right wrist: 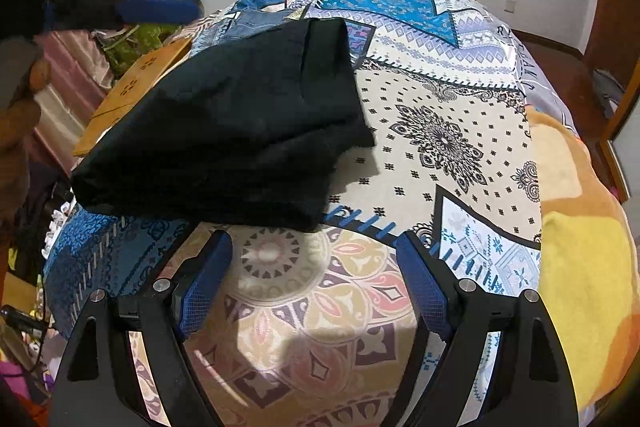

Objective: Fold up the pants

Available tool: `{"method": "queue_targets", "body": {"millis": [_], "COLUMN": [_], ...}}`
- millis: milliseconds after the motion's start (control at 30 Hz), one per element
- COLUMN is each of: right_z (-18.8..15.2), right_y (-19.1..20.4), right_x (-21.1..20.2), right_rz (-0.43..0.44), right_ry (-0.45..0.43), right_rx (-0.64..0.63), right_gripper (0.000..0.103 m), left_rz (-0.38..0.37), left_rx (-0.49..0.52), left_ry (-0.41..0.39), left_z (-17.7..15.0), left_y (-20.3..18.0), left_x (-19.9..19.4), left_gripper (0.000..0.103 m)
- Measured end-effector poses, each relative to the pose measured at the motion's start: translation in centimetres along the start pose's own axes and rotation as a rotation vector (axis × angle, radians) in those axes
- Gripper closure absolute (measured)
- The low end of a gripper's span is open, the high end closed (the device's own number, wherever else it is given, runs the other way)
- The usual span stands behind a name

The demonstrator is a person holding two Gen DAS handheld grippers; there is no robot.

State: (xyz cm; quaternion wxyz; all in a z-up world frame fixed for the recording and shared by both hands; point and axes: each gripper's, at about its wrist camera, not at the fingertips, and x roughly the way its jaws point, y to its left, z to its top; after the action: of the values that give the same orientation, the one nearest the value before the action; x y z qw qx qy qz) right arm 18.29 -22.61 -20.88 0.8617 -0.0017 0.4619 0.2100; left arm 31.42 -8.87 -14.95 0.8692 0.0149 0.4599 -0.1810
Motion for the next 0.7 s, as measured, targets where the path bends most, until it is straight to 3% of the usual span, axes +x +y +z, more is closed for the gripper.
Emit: {"method": "queue_targets", "body": {"millis": [167,233,367,500,700], "right_z": [0.3,0.5,1.1,1.7,2.1], "right_y": [0.7,0.8,0.9,0.9,0.5], "right_x": [0.1,0.4,1.0,1.5,2.0], "right_rz": [0.015,0.018,0.023,0.034,0.045], "right_ry": [-0.012,-0.020,-0.026,-0.028,-0.026], "right_rx": [0.003,0.002,0.006,0.007,-0.009], "right_gripper": [0.021,0.021,0.021,0.021,0.018], "left_rz": [0.166,0.194,0.322,0.300,0.328], "left_rx": [-0.064,-0.086,-0.130,-0.180,-0.220], "left_ry": [-0.039,-0.014,0.057,0.167,0.294], "left_z": [1.6,2.1,2.3,1.7,0.1], "left_y": [5.7,8.3,13.7,18.0,21.5], "left_x": [-0.3,0.6,3.9,8.2,14.2], "left_gripper": [0.006,0.003,0.003,0.003,0.001]}}
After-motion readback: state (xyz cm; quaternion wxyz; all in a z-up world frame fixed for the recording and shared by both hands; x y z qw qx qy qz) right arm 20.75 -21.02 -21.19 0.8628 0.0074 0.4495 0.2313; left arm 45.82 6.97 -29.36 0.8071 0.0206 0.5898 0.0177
